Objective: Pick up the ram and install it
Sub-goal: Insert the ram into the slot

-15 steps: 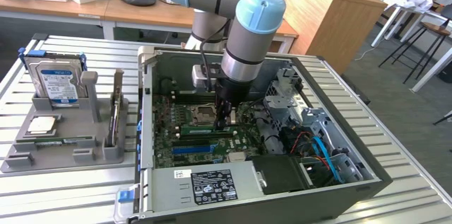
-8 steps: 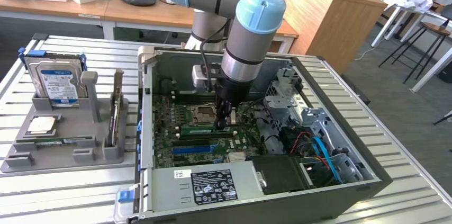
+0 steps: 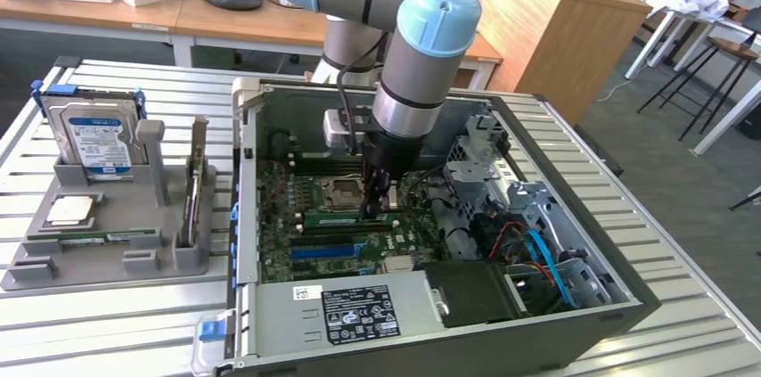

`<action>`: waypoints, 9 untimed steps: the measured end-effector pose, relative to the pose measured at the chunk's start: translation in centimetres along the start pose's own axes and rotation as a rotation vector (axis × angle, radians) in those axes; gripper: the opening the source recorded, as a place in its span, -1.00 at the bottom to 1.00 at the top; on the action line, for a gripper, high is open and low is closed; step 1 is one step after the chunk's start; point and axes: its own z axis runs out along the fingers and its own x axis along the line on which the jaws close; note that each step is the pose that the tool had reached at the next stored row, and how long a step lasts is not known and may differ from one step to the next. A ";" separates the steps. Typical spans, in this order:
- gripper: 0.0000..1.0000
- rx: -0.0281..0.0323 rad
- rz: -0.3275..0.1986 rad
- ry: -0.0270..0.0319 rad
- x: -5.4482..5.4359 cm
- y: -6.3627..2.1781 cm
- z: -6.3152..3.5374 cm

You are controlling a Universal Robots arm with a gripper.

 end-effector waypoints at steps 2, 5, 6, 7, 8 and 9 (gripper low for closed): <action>-0.76 0.0000 0.000 0.0000 0.0 0.00 0.01; -0.76 0.0000 0.000 0.0000 0.0 0.00 0.03; -0.76 0.0000 0.000 -0.0001 0.0 0.00 0.04; -0.76 0.0000 -0.001 -0.0001 0.0 0.00 0.05; -0.76 0.0000 -0.001 -0.0001 0.0 0.00 0.06; -0.76 -0.0001 -0.002 -0.0001 0.0 0.00 0.07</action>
